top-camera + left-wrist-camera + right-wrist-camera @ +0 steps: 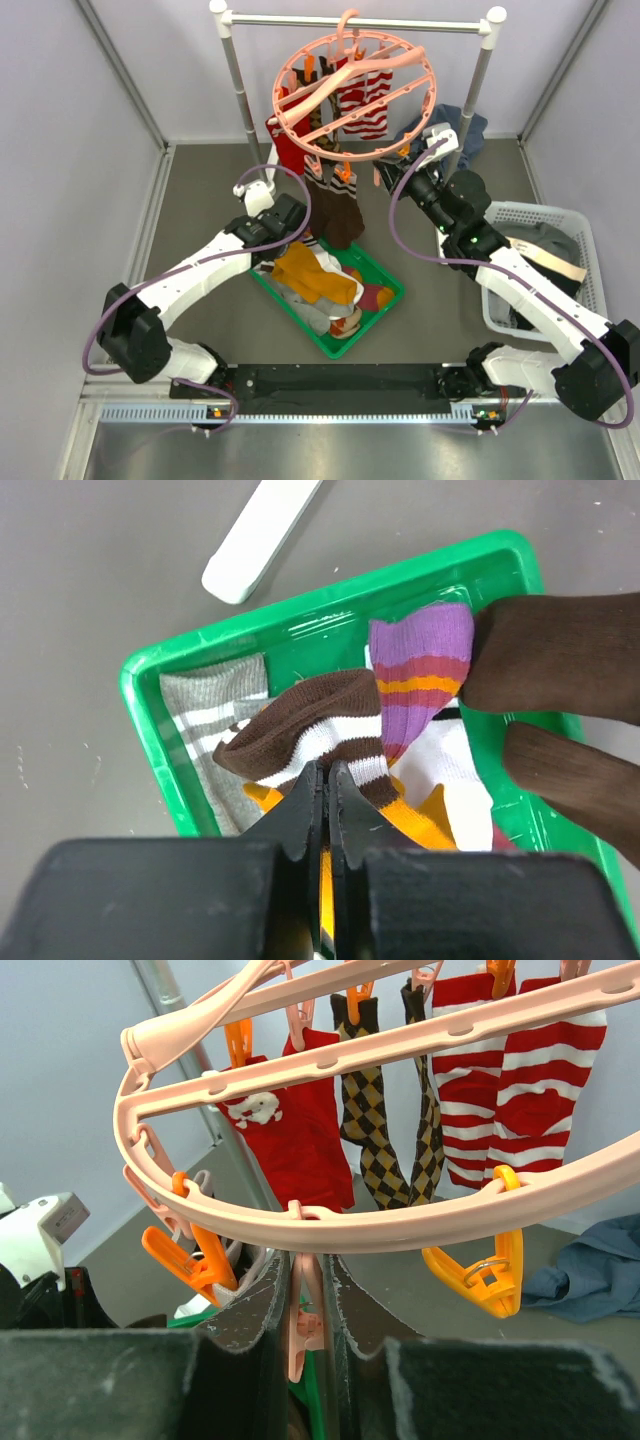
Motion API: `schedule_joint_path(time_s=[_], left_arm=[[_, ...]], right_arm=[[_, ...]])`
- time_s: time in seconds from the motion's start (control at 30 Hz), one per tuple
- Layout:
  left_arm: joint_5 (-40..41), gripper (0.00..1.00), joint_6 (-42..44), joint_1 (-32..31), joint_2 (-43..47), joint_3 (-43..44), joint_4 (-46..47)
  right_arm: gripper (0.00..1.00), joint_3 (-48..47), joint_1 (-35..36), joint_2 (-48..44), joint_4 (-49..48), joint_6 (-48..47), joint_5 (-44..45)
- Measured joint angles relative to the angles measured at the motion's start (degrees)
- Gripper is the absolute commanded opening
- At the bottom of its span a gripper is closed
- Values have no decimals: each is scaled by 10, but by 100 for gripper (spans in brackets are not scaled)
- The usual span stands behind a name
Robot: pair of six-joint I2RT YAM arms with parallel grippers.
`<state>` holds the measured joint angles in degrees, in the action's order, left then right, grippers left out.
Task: Clip the socks to the hanger
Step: Pick up the sock from the bin.
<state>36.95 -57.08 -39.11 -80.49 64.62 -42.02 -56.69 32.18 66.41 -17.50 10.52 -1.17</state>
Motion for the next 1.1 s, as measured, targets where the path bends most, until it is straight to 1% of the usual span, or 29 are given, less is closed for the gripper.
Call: schedule_joint_path(time_s=[0.1,0.17,0.27,0.33,0.47,0.53,0.63,0.83,0.97,1.1], left_arm=[[0,0,38,0,16,-3,20],[0,0,73,-1,42,-14,44],[-3,0,144,-1,96,-31,90],[-19,0,214,-1,138,-43,135],[-76,0,352,-5,211,-55,221],[-112,0,403,-8,231,-56,252],[-200,0,466,-13,252,-56,298],[-356,0,543,-49,243,-66,393],[-422,0,574,-71,203,-87,475],[-459,0,583,-76,142,-105,545]], right_arm=[[2,-1,0,0,2,0,0],[2,-5,0,0,8,0,0],[2,-9,0,0,12,0,-3],[2,-13,0,0,17,1,-5],[2,-20,-1,0,27,2,-10],[2,-26,-1,0,35,2,-13],[2,-35,-1,1,41,2,-17],[2,-45,-1,1,52,3,-24],[2,-45,-1,1,52,9,-32],[2,-45,-1,1,52,14,-38]])
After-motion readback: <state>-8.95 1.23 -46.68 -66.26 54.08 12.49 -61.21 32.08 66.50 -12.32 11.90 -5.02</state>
